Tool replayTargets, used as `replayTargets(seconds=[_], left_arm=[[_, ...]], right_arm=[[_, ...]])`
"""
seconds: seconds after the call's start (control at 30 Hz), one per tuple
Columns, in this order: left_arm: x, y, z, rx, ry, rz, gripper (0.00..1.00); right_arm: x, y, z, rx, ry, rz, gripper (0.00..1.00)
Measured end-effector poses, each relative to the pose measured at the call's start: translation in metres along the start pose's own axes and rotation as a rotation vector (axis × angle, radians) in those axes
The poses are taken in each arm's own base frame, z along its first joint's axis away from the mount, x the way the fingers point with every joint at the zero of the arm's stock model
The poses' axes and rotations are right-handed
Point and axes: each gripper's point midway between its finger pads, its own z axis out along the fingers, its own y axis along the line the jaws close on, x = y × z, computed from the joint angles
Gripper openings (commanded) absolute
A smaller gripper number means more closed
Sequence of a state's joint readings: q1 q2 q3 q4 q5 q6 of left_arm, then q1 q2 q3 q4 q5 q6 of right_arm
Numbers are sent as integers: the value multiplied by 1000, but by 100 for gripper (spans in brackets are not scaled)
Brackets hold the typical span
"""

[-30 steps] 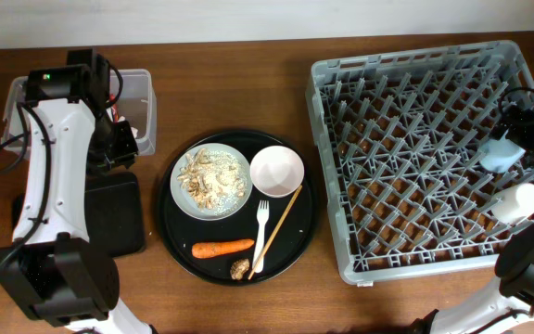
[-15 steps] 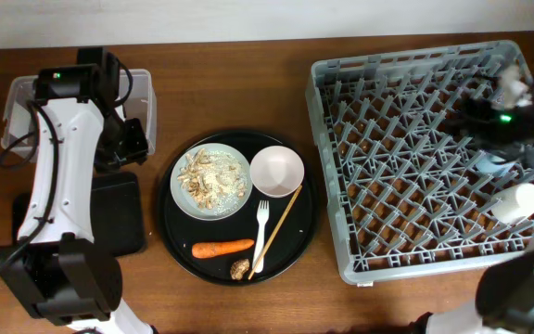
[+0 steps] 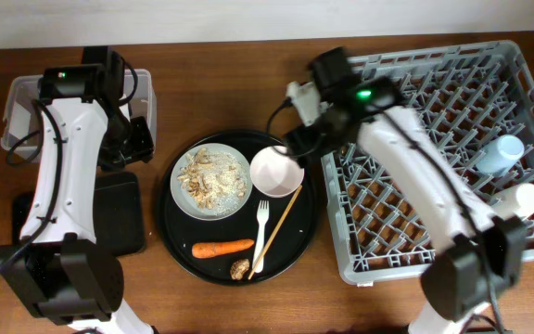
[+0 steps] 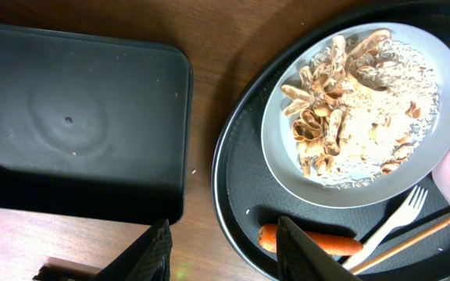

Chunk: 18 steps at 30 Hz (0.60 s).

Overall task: Sort waste into correct bins and load items into the dishwasher rack
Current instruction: 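Grasp the pink bowl on the tray with the right gripper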

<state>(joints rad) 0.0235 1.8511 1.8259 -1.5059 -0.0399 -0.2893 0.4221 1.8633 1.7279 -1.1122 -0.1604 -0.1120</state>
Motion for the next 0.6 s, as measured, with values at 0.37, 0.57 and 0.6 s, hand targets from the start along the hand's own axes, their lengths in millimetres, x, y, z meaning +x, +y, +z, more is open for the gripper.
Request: replayTargets(seconds=[0.37, 0.57, 0.6], left_arm=[[0, 0, 0, 0, 0, 1, 43], [0, 0, 0, 0, 0, 1, 43], [0, 0, 0, 0, 0, 1, 43]], right_arm=[[14, -21, 98, 89, 168, 49, 62], [20, -20, 114, 75, 199, 55, 49], [21, -20, 115, 72, 201, 58, 45]])
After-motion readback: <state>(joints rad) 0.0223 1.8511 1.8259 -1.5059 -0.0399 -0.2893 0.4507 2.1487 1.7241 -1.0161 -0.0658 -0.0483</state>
